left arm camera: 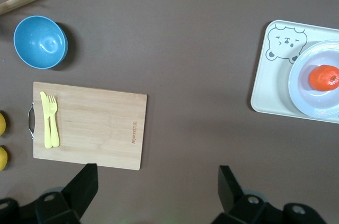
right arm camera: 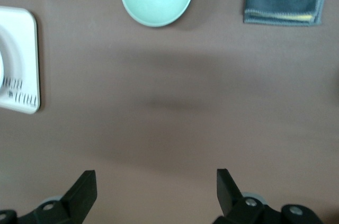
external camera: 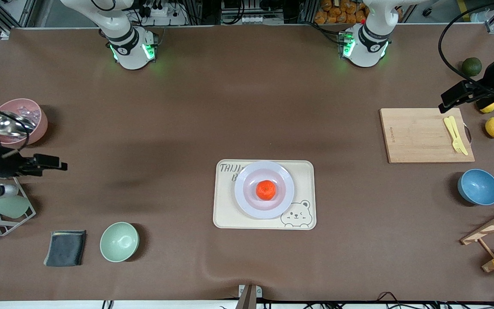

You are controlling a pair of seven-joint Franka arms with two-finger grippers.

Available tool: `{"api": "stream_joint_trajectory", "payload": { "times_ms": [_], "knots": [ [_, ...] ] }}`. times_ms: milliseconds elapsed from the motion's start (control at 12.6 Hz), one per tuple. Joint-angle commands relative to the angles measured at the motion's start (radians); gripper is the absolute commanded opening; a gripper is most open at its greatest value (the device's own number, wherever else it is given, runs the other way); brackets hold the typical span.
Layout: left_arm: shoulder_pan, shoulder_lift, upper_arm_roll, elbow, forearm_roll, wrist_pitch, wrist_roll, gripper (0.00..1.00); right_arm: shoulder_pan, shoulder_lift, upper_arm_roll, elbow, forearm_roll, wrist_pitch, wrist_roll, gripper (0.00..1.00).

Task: Place orange and plate with both arms

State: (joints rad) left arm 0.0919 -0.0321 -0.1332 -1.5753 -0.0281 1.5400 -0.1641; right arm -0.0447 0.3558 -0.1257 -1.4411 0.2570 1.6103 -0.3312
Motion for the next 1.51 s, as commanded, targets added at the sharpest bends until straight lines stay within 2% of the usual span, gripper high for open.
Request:
{"api": "stream_joint_trajectory", "payload": {
  "times_ms": [0, 159, 318, 477, 795, 1033, 1431],
  "knots": [
    [0.008, -0.006, -0.002, 0.000, 0.002, -0.006, 0.006, 1.00, -0.029, -0.112, 0.047, -0.076, -0.070, -0.033, 0.096, 1.00],
    [0.009, -0.005, 0.000, 0.000, 0.002, -0.006, 0.006, 1.00, -0.027, -0.197, 0.058, -0.120, -0.131, -0.043, 0.115, 1.00],
    [0.009, -0.005, 0.000, 0.000, 0.002, -0.006, 0.006, 1.00, -0.034, -0.251, 0.069, -0.139, -0.139, -0.055, 0.118, 1.00],
    [0.009, -0.006, 0.000, 0.001, 0.002, -0.006, 0.008, 1.00, -0.034, -0.337, 0.067, -0.208, -0.145, -0.038, 0.120, 1.00],
    [0.009, -0.009, 0.010, 0.001, 0.002, -0.006, 0.015, 1.00, -0.024, -0.383, 0.070, -0.231, -0.179, -0.033, 0.121, 1.00],
    [0.009, -0.009, 0.010, 0.001, 0.007, 0.000, 0.015, 1.00, -0.026, -0.403, 0.118, -0.223, -0.263, 0.020, 0.200, 1.00],
    [0.009, -0.008, 0.012, 0.021, 0.013, 0.008, 0.041, 1.00, -0.024, -0.406, 0.118, -0.222, -0.271, 0.017, 0.216, 1.00]
  ]
}}
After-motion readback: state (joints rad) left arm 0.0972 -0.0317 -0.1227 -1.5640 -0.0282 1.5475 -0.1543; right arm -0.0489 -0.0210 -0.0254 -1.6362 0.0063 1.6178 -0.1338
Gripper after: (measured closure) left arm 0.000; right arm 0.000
